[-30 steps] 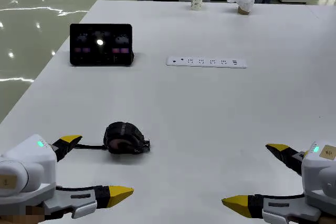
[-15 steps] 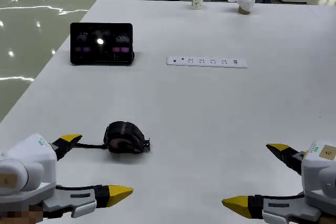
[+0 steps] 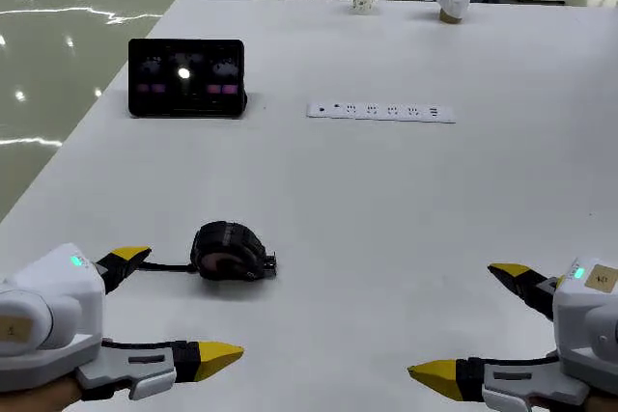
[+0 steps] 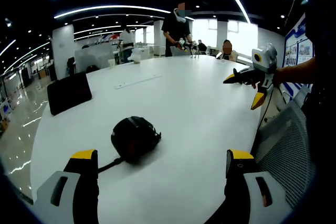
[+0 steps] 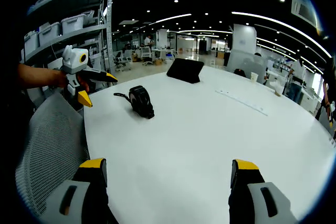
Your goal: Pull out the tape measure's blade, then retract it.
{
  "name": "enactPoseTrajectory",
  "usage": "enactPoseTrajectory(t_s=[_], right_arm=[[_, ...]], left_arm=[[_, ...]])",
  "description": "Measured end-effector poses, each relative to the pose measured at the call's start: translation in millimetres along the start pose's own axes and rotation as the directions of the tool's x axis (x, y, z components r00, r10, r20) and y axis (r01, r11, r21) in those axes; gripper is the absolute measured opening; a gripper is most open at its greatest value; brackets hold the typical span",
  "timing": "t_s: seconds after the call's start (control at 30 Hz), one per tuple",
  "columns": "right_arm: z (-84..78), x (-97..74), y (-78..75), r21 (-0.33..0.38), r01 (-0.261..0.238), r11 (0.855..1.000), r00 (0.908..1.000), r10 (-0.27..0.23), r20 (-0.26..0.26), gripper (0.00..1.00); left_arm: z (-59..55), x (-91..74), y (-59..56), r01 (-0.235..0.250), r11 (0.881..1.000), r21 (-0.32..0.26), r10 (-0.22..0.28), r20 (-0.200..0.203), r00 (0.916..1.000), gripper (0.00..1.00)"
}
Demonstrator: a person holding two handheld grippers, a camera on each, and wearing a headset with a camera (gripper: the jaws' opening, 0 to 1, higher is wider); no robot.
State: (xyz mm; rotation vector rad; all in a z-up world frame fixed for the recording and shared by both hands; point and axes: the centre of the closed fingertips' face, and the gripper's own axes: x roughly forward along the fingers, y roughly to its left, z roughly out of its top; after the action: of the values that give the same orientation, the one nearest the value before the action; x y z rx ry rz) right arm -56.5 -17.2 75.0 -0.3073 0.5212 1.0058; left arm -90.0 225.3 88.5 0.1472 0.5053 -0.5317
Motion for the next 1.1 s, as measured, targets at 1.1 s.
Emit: enactPoseTrajectory(t_s=[1.1], right_arm=[[-0.9,23.2,-3.5,-0.081,-0.107,0.991,0.9919,0.101,-0.077,0.88]], left_arm=[[-7.3,12.5,7.8,0.057,0.997,0.045,-0.054,-0.070,0.9961,0.91]])
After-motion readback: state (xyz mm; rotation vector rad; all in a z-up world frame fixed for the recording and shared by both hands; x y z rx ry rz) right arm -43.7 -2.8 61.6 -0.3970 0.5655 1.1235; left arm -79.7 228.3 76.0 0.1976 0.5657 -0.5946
